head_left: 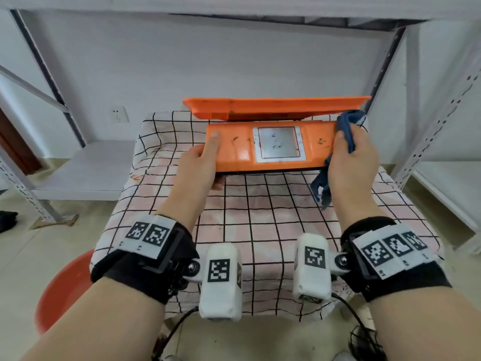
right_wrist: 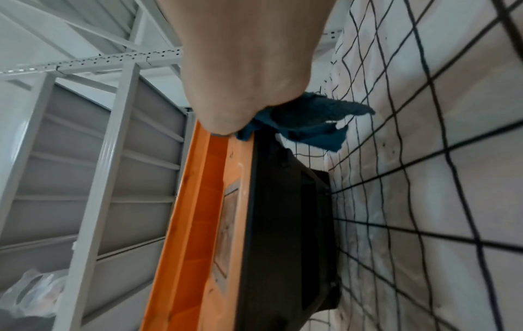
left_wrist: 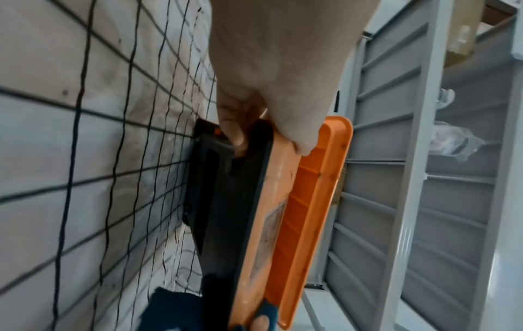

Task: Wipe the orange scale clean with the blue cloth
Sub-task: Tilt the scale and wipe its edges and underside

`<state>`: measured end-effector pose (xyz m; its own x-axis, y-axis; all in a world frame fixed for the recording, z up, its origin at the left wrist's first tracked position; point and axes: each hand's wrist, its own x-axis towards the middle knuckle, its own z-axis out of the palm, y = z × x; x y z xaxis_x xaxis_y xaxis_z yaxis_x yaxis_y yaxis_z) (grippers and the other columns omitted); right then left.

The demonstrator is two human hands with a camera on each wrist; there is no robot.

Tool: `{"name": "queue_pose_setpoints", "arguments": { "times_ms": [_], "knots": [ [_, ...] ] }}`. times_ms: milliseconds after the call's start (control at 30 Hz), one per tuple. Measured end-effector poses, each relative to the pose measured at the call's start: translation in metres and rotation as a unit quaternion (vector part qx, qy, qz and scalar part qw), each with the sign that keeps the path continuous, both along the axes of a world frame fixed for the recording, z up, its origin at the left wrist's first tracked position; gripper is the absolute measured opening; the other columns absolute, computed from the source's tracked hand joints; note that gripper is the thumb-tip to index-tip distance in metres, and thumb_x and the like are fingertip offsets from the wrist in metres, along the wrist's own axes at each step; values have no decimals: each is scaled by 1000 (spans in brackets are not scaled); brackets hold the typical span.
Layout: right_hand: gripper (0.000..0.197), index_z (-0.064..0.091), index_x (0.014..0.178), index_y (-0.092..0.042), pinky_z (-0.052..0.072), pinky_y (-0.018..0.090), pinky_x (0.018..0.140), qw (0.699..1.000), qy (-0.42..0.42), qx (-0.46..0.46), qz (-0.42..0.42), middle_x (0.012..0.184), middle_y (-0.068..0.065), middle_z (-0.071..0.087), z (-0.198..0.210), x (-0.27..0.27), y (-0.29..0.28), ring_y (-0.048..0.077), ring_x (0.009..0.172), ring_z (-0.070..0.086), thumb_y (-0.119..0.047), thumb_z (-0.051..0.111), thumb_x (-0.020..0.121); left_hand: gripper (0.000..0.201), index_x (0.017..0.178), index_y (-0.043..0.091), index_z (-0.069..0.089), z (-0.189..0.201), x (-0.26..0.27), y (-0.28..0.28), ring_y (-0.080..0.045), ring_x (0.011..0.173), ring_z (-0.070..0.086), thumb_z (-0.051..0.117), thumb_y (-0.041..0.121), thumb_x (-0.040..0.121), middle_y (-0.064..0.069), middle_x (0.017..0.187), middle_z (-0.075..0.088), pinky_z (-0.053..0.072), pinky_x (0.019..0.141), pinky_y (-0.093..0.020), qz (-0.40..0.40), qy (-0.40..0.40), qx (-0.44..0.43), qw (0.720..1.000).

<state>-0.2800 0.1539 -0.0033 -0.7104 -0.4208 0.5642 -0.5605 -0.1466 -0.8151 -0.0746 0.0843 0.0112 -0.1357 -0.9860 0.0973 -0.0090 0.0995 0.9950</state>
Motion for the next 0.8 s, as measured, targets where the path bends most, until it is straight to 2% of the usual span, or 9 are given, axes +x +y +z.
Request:
{"name": "queue_pose_setpoints", "arguments": {
  "times_ms": [67, 100, 133, 200, 267, 333, 567, 633, 800],
  "knots": [
    [19, 59, 97, -18, 42, 30, 80, 995, 87, 47, -2, 89, -7, 55, -2, 5, 3, 15, 88, 52, -20, 40, 96, 34, 77, 20, 56, 0, -2, 1, -17, 55, 52, 45, 48, 95, -4, 75, 58, 48, 52, -29, 3, 8, 8, 1000],
    [23, 60, 103, -16, 41, 36, 92, 988, 136, 78, -9, 102, -5, 57, -3, 7, 4, 17, 102, 53, -19, 39, 95, 35, 77, 19, 56, 0, -3, 2, -17, 55, 52, 46, 46, 95, -3, 73, 57, 49, 52, -29, 2, 9, 12, 1000],
    [28, 59, 112, -16, 34, 45, 105, 978, 177, 114, -12, 116, -3, 56, -5, 9, 4, 19, 116, 49, -20, 38, 94, 35, 76, 18, 56, 0, -3, 3, -17, 55, 51, 46, 46, 95, -3, 71, 56, 49, 52, -30, 3, 10, 18, 1000],
    [39, 53, 127, -17, 18, 52, 113, 952, 240, 189, 3, 134, -1, 50, -9, 14, 7, 23, 133, 36, -24, 32, 95, 35, 75, 18, 56, -1, -2, 3, -17, 52, 50, 47, 46, 95, -2, 69, 54, 48, 50, -29, 10, 9, 25, 1000],
    [45, 46, 136, -18, 20, 51, 115, 924, 303, 232, 12, 142, 0, 45, -12, 14, 14, 25, 138, 30, -27, 27, 96, 35, 75, 18, 57, 0, -2, 3, -16, 51, 49, 48, 47, 94, -2, 68, 54, 48, 48, -28, 12, 0, 29, 1000],
    [44, 42, 140, -18, 23, 48, 115, 915, 325, 236, 32, 146, 0, 42, -15, 7, 21, 24, 140, 28, -28, 28, 99, 34, 75, 17, 57, 1, -3, 5, -16, 50, 49, 50, 45, 93, -3, 68, 54, 48, 45, -26, 12, 5, 35, 999],
    [42, 42, 141, -14, 19, 32, 115, 960, 199, 193, 24, 148, 3, 39, -21, 7, 34, 21, 142, 25, -16, 39, 99, 31, 76, 17, 57, 1, -19, 15, -12, 41, 48, 53, 42, 93, -2, 68, 54, 41, 35, -19, 1, 9, 17, 1000],
    [40, 47, 137, -9, 18, 28, 113, 947, 255, 191, 37, 145, 8, 43, -23, 23, 33, 23, 140, 31, -16, 40, 98, 32, 75, 16, 56, 0, -16, 12, -13, 42, 48, 53, 43, 93, -3, 66, 54, 42, 35, -20, 13, 22, 32, 999],
    [43, 47, 136, -7, 26, 34, 112, 916, 351, 193, 32, 143, 12, 45, -20, 21, 29, 26, 136, 38, -22, 38, 97, 37, 75, 10, 56, 1, -12, 4, -12, 35, 48, 54, 43, 92, -7, 57, 56, 40, 35, -21, 20, 53, 50, 997]
  ]
}}
